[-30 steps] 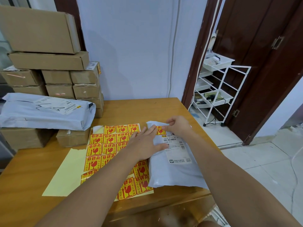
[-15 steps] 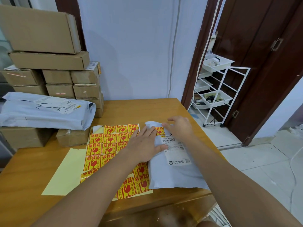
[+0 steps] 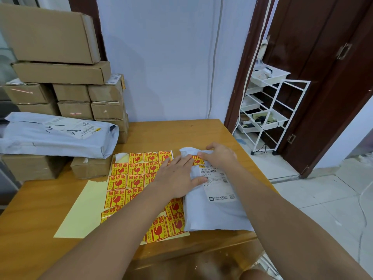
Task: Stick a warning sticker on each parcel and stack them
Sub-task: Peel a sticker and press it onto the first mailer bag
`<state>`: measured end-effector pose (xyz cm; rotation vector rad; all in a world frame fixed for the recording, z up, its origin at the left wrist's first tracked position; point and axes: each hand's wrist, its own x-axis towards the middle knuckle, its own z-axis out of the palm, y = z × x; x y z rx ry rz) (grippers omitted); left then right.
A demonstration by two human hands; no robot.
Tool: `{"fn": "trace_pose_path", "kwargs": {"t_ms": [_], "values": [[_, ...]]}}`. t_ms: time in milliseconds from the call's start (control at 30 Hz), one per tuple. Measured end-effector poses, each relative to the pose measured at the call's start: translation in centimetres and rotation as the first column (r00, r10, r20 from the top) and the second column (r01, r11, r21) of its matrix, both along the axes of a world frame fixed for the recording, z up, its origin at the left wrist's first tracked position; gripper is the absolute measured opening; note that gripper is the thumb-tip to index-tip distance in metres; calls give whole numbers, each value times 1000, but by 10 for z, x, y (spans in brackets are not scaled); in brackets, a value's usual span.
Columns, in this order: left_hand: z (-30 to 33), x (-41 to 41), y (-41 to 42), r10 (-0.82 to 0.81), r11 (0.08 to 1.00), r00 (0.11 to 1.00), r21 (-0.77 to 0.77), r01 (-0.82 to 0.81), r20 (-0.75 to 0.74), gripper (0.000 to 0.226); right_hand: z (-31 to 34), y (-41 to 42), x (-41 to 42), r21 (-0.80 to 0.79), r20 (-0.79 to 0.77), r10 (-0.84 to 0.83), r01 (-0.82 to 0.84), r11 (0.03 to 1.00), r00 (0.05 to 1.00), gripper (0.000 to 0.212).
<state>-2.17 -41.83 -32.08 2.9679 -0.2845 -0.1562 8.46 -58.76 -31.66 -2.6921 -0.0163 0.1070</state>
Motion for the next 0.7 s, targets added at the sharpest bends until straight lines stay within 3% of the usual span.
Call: {"fn": "trace_pose_path", "kwargs": {"t_ms": [300,400,500,700], "values": [[-2,-1,1,10,1000,999,-29,-12,-49,98,0,-1,-5,17,-2,17,-17,1000,1000,67],[-4,1,2,12,999,998,-51,-16,-61,101,6,-3,-10,33,-30,48,-47,998,998,82],[-5,1,3,15,998,998,-57,-18,-61,102,12,-3,-20,-70,-62,119,-123,990,991,104],[-4,1,2,15,998,999,-56,-18,-52,103,14,-2,-18,-120,-83,152,-161,980,985,109]]}}
